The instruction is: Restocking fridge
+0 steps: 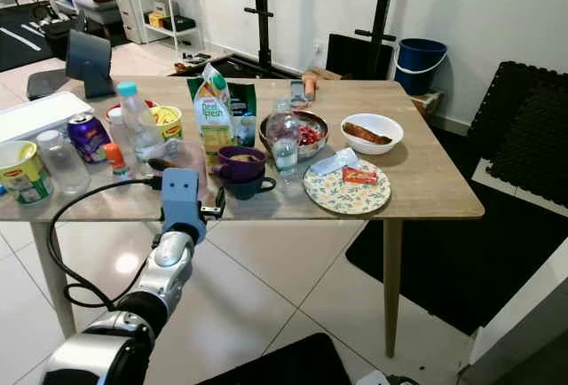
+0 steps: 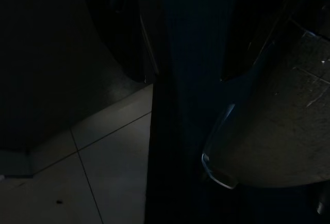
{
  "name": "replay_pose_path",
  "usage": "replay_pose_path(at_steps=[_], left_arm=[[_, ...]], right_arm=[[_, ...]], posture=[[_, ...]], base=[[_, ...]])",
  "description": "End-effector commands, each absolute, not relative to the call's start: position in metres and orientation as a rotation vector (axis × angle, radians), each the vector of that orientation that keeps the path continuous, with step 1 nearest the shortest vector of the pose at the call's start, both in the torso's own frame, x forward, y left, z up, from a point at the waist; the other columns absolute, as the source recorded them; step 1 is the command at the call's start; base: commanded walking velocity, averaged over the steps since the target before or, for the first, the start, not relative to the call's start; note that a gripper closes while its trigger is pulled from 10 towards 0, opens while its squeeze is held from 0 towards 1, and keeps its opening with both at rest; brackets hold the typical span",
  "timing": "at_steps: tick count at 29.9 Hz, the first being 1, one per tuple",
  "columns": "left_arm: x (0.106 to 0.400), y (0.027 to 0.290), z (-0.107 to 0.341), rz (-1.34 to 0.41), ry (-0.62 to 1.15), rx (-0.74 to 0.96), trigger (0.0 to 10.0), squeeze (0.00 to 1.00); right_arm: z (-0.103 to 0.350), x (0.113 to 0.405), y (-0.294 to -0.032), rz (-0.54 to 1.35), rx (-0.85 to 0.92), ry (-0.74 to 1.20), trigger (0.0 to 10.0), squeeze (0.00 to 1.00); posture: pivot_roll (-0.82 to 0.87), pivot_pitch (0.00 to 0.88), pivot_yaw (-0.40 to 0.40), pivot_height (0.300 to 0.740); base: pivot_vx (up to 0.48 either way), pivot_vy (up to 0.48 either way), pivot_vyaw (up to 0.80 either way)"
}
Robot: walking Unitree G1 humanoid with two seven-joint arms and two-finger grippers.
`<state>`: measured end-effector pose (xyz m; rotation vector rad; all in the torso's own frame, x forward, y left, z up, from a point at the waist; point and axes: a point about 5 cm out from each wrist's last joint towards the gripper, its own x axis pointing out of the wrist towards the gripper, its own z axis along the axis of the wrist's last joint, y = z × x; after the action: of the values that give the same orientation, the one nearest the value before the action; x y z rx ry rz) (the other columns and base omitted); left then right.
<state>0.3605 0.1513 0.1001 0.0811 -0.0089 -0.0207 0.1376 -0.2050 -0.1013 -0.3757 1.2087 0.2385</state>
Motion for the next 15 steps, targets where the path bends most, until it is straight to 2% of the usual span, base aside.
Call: replay_pose_path(at_steps=[1, 15], left_arm=[[0.362, 0.159, 0.102, -0.005, -0.008, 0.107, 10.0, 0.0], [0.364, 0.179, 0.106, 0.084, -0.004, 0.144, 10.0, 0.0]], right_arm=[[-0.102, 0.135, -0.207, 0.229, -0.377, 1.211, 10.0, 0.0], [-0.101, 0.135, -0.209, 0.229, -0.382, 1.212, 10.0, 0.0]], posture=[[-0.02, 0.0, -0.02, 0.74], [-0.02, 0.0, -0.027, 0.74]], base=[[0.0, 0.0, 0.0], [0.0, 0.0, 0.0]])
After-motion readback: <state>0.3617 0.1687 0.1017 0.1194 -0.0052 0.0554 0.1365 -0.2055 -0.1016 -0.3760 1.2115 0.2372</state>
